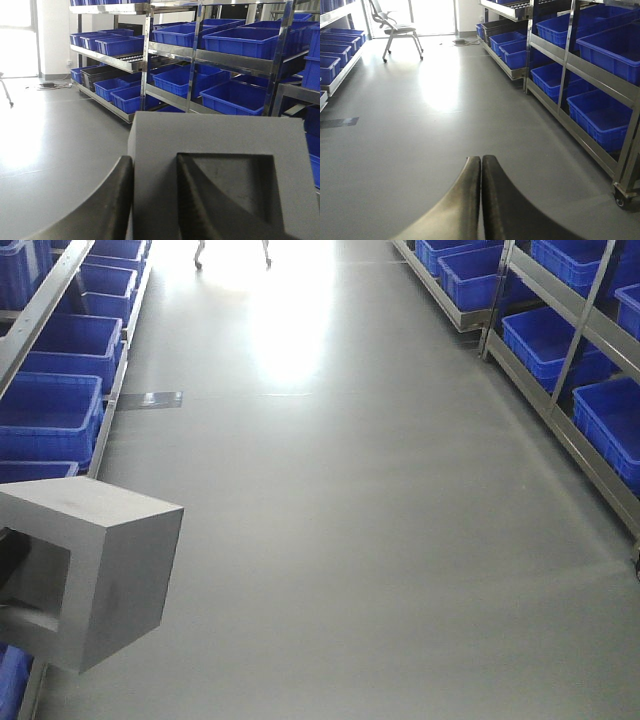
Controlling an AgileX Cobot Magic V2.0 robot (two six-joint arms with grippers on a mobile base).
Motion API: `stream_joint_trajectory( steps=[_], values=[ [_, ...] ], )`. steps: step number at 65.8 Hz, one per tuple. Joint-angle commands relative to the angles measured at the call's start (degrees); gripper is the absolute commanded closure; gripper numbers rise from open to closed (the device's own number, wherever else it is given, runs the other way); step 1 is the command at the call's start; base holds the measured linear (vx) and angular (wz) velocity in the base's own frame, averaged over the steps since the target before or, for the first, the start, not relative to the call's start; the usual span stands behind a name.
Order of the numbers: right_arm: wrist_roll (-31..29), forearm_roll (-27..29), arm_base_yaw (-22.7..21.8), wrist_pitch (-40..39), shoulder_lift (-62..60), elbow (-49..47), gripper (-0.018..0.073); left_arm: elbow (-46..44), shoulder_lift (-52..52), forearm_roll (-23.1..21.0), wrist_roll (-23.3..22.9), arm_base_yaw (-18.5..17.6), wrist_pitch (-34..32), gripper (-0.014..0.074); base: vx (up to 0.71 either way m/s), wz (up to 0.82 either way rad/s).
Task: Sort gray base to blue bin
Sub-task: 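Drive down the aisle and turn toward the large blue bin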
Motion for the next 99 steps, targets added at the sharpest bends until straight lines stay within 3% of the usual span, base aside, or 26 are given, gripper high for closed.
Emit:
stream_joint_trajectory(
  steps=[1, 99],
  values=[
    [-0.7, -0.25, -0.22, -4.13, 1.08, 0.09, 0.0564, -1.76, 0.26, -0.57, -0.31, -0.09, -5.48, 0.0603, 0.38, -0.09],
    [-0.7, -0.25, -0.22, -4.13, 1.08, 0.09, 0.0564, -1.76, 0.26, -0.57, -0.26, -0.09, -5.47, 0.0603, 0.43, -0.01]
  ],
)
